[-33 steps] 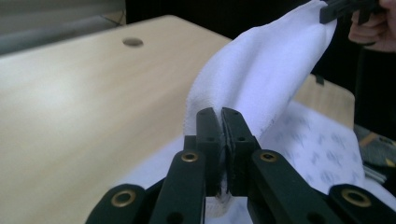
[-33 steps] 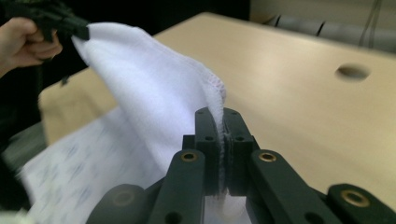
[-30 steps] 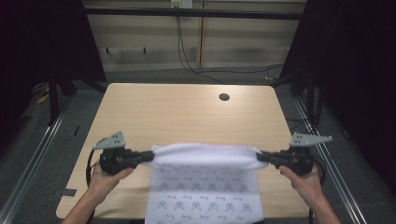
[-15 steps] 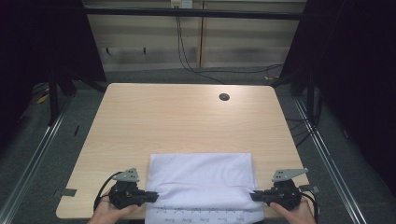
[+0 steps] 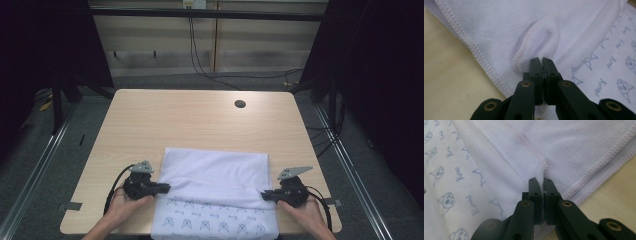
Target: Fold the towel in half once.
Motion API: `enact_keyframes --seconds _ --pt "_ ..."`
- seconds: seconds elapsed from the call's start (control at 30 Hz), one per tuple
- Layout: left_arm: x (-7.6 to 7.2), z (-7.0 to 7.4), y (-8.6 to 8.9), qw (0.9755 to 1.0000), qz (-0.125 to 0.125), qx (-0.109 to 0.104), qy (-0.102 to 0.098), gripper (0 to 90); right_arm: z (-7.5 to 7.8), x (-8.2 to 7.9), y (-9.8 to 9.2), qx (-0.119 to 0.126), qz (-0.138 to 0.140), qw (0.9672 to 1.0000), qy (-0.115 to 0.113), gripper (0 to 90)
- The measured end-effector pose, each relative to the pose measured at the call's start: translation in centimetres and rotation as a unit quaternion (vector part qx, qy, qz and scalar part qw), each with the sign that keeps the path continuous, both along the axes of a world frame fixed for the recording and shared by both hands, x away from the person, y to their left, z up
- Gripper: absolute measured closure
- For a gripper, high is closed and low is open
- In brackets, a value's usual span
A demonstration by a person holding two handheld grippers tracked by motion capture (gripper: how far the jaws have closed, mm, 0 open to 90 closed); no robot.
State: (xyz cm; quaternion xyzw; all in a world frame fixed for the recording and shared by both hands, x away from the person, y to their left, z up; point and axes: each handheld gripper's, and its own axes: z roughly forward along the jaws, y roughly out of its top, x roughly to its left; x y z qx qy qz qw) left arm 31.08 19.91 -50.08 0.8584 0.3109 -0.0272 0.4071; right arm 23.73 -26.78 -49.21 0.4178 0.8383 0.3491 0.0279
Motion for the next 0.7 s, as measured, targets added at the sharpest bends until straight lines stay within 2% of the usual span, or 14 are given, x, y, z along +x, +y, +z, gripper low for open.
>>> enact_keyframes --seconds 0.23,0.43,0.53,0.6,0.7 --pt "4.9 0.0 -1.5 0.9984 0.034 0.026 -0.035 87.5 -0.1 4.7 -0.1 -0.011 -0.023 0.9996 -0.010 87.4" --pt "9.3 -0.3 -2.2 0.9957 0.074 0.027 -0.049 87.5 -0.3 9.6 -0.1 -0.017 -0.048 0.9985 -0.019 87.4" --pt "10.9 -0.4 -2.3 0.9942 0.087 0.027 -0.058 87.5 -0.4 11.6 -0.1 -0.021 -0.060 0.9977 -0.025 87.4" --pt "11.6 -0.6 -2.3 0.9931 0.102 0.017 -0.055 87.5 -0.5 12.9 -0.1 -0.015 -0.072 0.9969 -0.027 87.4" --pt "12.4 -0.7 -2.4 0.9916 0.115 0.015 -0.059 87.4 -0.8 14.7 -0.3 -0.006 -0.087 0.9957 -0.032 87.4"
